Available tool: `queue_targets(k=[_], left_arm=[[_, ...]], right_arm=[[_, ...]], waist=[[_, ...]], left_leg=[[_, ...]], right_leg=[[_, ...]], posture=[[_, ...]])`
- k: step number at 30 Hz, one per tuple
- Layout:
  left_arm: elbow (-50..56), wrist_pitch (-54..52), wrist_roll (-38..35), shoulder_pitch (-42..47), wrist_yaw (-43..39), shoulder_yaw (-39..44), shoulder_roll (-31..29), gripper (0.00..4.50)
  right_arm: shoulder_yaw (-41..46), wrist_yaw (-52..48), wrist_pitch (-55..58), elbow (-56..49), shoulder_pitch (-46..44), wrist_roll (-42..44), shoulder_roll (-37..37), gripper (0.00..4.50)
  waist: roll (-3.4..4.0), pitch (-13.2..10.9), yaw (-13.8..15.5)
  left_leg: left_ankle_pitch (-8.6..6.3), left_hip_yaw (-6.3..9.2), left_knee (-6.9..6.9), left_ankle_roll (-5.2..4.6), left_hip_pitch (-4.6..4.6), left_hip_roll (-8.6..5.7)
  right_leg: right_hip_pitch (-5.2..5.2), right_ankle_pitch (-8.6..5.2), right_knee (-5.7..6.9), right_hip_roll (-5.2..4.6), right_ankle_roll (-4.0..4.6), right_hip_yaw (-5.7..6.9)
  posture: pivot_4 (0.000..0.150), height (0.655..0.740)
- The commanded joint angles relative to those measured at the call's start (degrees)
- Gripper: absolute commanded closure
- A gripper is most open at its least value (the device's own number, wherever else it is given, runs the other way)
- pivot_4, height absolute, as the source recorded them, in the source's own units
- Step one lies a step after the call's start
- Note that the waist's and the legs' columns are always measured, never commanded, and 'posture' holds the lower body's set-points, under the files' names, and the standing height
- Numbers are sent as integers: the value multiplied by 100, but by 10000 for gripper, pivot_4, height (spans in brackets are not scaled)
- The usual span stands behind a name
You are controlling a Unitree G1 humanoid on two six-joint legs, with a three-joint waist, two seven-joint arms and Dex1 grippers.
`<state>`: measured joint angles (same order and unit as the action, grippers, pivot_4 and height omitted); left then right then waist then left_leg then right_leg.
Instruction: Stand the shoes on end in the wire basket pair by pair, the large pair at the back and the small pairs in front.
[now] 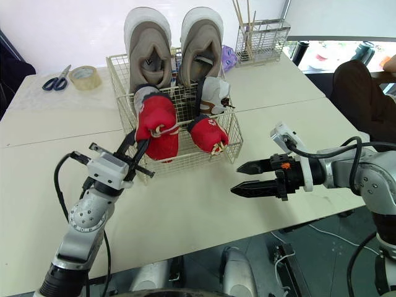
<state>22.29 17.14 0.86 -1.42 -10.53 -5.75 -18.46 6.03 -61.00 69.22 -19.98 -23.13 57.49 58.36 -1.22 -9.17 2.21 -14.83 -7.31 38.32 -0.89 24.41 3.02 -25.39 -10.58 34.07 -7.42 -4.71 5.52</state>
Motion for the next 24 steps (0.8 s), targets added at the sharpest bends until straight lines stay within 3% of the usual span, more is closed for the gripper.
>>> queue_targets(k=[1, 4, 8, 11, 24], left_arm=[[-116, -40, -142, -280, -223, 110, -55, 42091], [-93, -187, -338, -455, -335, 152, -26, 42091], [211, -530, -589, -582, -338, 340, 19, 26553], [564, -985, -896, -849, -337, 501, 59, 11352], [2065, -1930, -1124, -2429, -498, 956, -104, 11352]], right_arm=[[156, 6, -166, -75, -13, 15, -15, 0], [42, 21, -282, -14, -39, -68, -110, 0], [-101, -28, -453, 36, -4, -218, -198, 0], [-219, -111, -595, 85, 40, -353, -231, 0], [-754, -413, -1148, 339, 164, -805, -605, 0]], waist=[[5, 3, -4], [7, 4, -10], [9, 4, -10], [11, 5, -8], [18, 0, -1]], left_leg=[[0, 0, 0, 0, -1, 0], [0, 0, -1, 0, -2, 2], [-1, -1, -2, -1, -1, 3], [-1, 1, -2, -1, -2, 3], [-10, 3, -2, 14, 1, 6]], right_leg=[[0, 0, 0, 0, 0, 0], [0, -1, 0, 0, 0, 0], [-4, -1, 0, 1, -1, 0], [-4, -1, 3, 1, 0, 0], [-7, -5, -3, 1, -3, 0]], posture=[[1500, 7400], [1500, 7400], [1500, 7400], [1500, 7400], [1500, 7400]])
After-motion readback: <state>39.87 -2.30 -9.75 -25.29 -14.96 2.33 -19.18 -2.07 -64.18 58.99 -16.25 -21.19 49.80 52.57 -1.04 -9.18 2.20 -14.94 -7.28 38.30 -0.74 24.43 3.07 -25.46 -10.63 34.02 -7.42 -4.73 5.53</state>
